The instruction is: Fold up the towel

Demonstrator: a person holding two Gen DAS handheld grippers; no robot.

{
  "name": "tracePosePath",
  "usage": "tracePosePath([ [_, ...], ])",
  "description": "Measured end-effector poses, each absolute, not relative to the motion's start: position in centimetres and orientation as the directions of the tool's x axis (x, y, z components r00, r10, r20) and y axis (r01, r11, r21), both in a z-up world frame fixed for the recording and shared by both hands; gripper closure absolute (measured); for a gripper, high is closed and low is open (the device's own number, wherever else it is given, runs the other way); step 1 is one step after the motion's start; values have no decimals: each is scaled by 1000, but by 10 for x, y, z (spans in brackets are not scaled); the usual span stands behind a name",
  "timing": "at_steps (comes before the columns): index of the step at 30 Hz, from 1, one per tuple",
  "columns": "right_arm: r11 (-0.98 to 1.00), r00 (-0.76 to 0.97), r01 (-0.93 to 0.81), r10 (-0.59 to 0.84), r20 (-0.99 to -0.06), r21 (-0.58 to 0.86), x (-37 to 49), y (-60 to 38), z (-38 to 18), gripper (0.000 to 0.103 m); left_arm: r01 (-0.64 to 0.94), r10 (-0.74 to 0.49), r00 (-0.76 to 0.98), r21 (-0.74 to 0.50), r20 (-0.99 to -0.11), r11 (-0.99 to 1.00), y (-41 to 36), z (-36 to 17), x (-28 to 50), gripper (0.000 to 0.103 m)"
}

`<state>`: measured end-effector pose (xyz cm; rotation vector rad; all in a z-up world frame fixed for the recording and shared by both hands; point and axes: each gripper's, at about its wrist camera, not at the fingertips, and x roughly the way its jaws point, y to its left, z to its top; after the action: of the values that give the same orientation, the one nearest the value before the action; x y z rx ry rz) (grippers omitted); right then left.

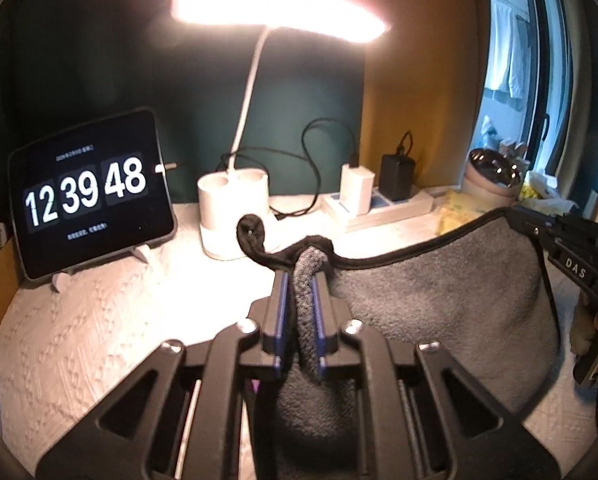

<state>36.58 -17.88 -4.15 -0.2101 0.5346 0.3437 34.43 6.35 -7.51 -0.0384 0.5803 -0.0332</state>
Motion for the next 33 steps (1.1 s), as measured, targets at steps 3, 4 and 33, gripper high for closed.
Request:
tracePosePath([
  [3, 924, 795, -369, 255, -550, -104, 377, -177, -54, 98, 16, -39, 819, -46, -572, 999, 64, -86, 356, 91],
  [4, 924, 793, -368, 253, -555, -104, 379, -176, -57, 98, 14, -38, 812, -46, -582, 999, 65, -91, 360, 91],
  [33, 946, 611, -306, 114, -784, -102, 435, -171, -111, 97, -36, -34, 640, -75, -768, 997, 71, -140, 410, 81],
])
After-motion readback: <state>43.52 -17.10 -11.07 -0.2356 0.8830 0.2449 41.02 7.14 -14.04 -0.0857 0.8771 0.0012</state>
